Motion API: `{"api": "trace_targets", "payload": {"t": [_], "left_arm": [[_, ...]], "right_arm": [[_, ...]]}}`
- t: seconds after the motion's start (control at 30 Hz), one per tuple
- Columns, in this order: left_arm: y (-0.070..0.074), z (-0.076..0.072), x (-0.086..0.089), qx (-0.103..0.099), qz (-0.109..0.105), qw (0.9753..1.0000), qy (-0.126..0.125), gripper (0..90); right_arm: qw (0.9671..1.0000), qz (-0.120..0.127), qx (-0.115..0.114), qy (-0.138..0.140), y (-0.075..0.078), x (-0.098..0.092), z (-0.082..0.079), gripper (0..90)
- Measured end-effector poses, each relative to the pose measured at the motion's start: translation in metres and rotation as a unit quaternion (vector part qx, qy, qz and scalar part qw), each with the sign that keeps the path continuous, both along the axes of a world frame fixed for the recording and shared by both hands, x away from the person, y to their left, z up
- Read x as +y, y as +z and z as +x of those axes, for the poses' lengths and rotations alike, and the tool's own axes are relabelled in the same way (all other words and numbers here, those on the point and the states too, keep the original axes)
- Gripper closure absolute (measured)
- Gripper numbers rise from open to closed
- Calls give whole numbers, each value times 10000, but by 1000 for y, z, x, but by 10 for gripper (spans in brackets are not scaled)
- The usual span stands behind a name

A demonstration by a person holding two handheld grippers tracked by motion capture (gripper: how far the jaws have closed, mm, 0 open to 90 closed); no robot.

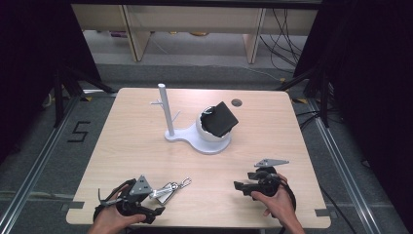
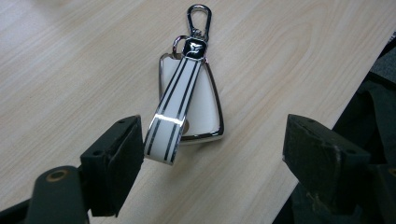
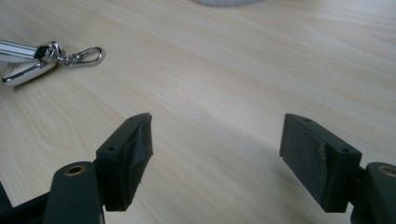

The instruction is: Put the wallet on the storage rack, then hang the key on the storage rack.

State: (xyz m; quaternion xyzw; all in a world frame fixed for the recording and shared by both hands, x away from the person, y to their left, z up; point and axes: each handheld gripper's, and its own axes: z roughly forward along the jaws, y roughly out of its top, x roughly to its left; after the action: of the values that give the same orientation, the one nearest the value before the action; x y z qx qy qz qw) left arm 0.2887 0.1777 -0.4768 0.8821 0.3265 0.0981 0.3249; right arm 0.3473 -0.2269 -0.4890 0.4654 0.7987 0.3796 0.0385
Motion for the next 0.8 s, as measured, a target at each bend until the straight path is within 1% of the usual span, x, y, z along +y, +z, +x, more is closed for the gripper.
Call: {"api": "trace_targets", "payload": {"t": [0.03, 0.07, 0.1, 0.13, 0.17, 0.2, 0.23, 0.27, 0.3, 0.33, 0.37, 0.4, 0.43, 0.47, 0.5, 0.57, 0.63, 0.67, 0.7, 0.73, 0.77, 0.8], "left_arm": [[0, -1, 0, 7, -39, 10000, 10, 203], [1, -1, 0, 39, -6, 10000, -27, 204], [1, -1, 0, 33, -29, 10000, 2, 204], [1, -1, 0, 30, -25, 10000, -6, 204], [1, -1, 0, 8, -20, 10000, -26, 204], [2, 0, -1, 2, -42, 10000, -17, 204], [2, 0, -1, 16, -27, 10000, -13, 204], [2, 0, -2, 8, -65, 10000, 15, 204], [2, 1, -3, -20, -29, 10000, 34, 204], [3, 1, -3, -21, -37, 10000, 5, 204], [3, 2, -4, -2, -40, 10000, 15, 204], [3, 2, -4, -2, -40, 10000, 15, 204], [4, 4, -4, -7, 77, 9999, -97, 204], [5, 6, -5, 4, 64, 9999, -85, 205], [5, 7, -6, 3, 65, 9999, -77, 205], [5, 9, -8, -19, 24, 10000, -68, 209], [6, 12, -10, 20, 92, 9999, -144, 211], [6, 16, -13, 6, 102, 9998, -150, 211], [6, 16, -13, 6, 102, 9998, -150, 215], [7, 22, -18, 17, 134, 9997, -201, 221], [7, 22, -18, 17, 134, 9997, -201, 221], [7, 27, -23, 16, 194, 9995, -251, 224]], "right_arm": [[10000, -18, -19, 57, 0, -1, -2, 260], [10000, 23, -11, 86, -1, -1, -4, 258], [9999, 23, -29, 114, -2, -1, -5, 255], [10000, -8, 63, 40, -1, 0, -7, 255], [9999, 1, 3, 110, -1, -2, -9, 255], [9999, -28, -22, 98, -1, -2, -11, 255], [9999, 24, 28, 111, -2, -2, -12, 255], [9999, -33, 142, 29, -2, -1, -17, 255], [9999, -33, 142, 29, -2, -1, -17, 255], [9998, -50, 26, 171, -4, -3, -16, 255], [9999, -39, 131, 80, -5, -2, -19, 255], [9999, -39, 131, 80, -5, -2, -19, 255], [9999, 13, 134, 25, -6, -2, -20, 255], [9998, -61, 144, 112, -5, -3, -21, 255], [9998, -52, 169, 48, -5, -3, -23, 255], [9998, -43, 204, 76, -6, -2, -24, 255], [9997, -16, 212, 94, -7, -2, -24, 255], [9998, -115, 103, 88, -7, -2, -24, 255], [9999, -91, 67, 65, -8, -2, -25, 255], [9998, -96, 194, 48, -7, -2, -26, 255], [9998, -96, 194, 48, -7, -2, -26, 255], [9997, -132, 187, 83, -7, -2, -26, 255]]}}
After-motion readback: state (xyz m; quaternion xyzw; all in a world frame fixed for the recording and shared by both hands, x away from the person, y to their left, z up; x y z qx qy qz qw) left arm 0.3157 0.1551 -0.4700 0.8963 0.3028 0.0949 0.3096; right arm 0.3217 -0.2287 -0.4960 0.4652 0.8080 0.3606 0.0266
